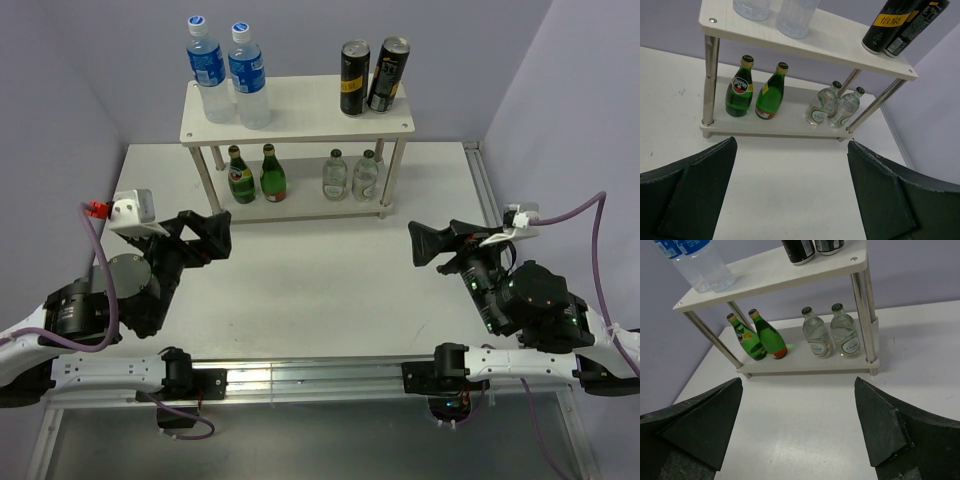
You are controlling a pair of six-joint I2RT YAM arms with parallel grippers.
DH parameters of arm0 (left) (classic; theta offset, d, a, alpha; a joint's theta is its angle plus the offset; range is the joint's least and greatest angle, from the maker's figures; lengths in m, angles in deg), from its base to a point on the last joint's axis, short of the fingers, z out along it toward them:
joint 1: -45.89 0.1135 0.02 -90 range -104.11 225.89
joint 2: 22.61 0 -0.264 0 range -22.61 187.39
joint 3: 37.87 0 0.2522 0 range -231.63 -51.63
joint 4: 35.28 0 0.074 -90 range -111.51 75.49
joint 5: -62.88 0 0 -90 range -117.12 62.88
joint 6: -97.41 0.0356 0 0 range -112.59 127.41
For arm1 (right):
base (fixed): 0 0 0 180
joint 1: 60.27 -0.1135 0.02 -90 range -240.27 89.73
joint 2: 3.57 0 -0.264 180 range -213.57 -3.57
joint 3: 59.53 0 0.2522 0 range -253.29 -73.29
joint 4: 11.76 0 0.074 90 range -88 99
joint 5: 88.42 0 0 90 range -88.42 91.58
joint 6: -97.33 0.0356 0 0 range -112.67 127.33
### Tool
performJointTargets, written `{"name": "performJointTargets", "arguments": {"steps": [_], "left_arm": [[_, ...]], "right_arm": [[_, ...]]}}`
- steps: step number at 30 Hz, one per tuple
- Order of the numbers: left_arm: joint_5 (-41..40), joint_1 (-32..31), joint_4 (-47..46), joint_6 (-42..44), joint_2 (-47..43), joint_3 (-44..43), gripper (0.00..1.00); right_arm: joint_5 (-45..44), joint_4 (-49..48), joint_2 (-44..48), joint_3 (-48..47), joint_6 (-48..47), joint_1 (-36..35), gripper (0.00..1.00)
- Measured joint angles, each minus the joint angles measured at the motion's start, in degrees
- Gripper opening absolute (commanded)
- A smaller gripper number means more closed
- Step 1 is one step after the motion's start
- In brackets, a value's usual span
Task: Place and organize the beverage onto the shelf
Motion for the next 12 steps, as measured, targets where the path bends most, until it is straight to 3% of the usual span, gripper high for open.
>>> {"name": "performJointTargets", "arguments": {"steps": [12], "left_arm": [[-0.3, 0.0, -1.3, 1.6, 0.0, 0.6, 1.00]], "right_arm": [[-0.2, -0.1, -0.1, 1.0, -0.5, 0.0, 1.00]]}}
